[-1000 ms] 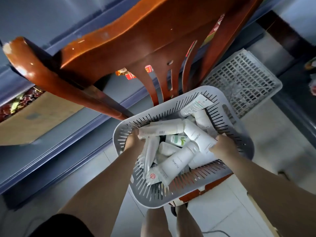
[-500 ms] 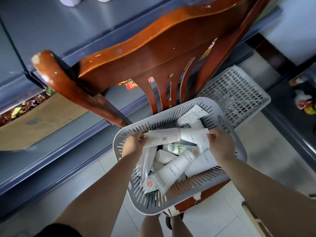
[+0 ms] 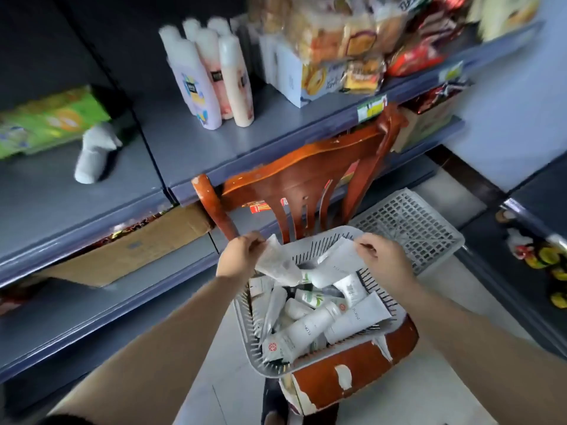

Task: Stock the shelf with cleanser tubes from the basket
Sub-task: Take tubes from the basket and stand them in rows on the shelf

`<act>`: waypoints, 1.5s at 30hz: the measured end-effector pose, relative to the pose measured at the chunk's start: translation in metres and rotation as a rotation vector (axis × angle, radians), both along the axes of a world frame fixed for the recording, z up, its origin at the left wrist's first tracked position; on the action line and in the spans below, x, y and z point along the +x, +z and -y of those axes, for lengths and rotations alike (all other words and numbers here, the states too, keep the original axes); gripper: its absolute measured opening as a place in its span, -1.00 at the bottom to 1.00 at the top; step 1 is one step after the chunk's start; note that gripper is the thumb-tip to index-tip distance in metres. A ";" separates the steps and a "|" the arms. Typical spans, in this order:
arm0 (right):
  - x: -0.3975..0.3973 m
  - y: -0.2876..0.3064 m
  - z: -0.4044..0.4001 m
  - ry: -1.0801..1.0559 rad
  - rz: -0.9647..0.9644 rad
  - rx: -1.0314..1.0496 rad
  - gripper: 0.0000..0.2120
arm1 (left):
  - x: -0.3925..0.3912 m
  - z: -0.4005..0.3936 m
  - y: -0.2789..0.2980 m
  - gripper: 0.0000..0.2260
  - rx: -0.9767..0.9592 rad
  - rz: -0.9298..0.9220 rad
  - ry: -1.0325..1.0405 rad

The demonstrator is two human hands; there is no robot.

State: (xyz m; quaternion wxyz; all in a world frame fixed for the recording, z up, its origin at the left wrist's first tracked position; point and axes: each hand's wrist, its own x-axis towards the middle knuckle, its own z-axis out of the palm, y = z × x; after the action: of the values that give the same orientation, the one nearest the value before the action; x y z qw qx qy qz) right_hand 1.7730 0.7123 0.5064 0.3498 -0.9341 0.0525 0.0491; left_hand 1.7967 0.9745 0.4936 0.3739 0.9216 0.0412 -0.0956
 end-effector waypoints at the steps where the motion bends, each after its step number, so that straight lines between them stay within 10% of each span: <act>1: 0.003 0.019 -0.004 0.030 -0.001 0.041 -0.88 | -0.003 -0.002 0.021 -0.90 -0.021 0.032 0.006; 22: 0.033 0.443 -0.193 0.579 0.783 0.136 -0.90 | -0.076 -0.161 0.441 -0.82 0.085 0.716 0.094; 45: 0.093 0.675 -0.388 0.414 1.051 0.512 -0.73 | -0.055 -0.383 0.689 -0.76 0.096 1.207 0.255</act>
State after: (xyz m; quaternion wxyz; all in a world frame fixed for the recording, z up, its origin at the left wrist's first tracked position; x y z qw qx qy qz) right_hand 1.8661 1.1007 1.1811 0.5252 -0.7105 -0.3224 -0.3397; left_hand 1.7419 1.3579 1.1830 0.2979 0.8168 -0.0633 0.4899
